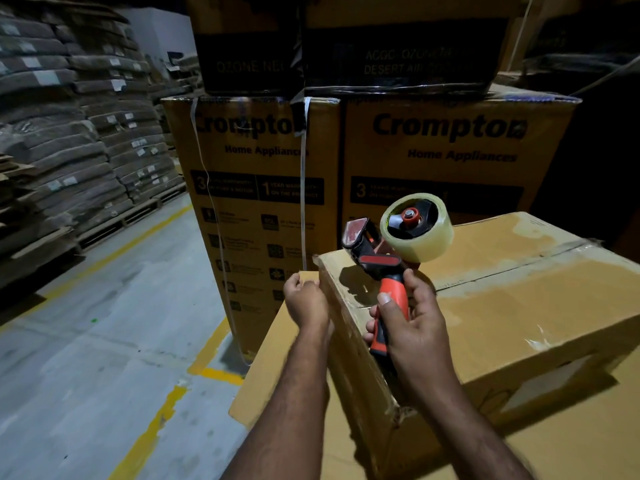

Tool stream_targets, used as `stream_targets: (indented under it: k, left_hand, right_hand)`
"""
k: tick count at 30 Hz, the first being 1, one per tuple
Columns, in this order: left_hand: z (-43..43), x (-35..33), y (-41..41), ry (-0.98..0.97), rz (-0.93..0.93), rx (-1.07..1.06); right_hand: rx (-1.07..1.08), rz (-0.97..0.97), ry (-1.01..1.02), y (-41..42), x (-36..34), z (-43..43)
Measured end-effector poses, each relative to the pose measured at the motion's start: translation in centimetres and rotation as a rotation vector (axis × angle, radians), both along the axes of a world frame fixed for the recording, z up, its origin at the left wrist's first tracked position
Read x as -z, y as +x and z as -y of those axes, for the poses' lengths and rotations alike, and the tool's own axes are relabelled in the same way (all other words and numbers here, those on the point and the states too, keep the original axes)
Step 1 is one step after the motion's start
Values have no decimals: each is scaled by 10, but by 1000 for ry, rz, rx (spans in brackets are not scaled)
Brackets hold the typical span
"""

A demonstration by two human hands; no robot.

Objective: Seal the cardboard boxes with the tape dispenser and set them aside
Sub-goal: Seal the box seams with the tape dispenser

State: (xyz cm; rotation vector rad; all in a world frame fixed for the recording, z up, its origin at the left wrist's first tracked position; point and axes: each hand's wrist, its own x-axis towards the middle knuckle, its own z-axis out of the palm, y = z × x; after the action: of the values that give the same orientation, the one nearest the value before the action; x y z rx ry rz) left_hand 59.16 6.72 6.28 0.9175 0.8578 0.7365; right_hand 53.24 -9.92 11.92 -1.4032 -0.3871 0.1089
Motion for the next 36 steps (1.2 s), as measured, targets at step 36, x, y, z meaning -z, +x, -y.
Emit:
stream_targets:
  k: [36]
  left_hand:
    - [-34, -21, 8, 606, -152, 716]
  right_hand:
    - [-16, 52, -75, 5, 7, -8]
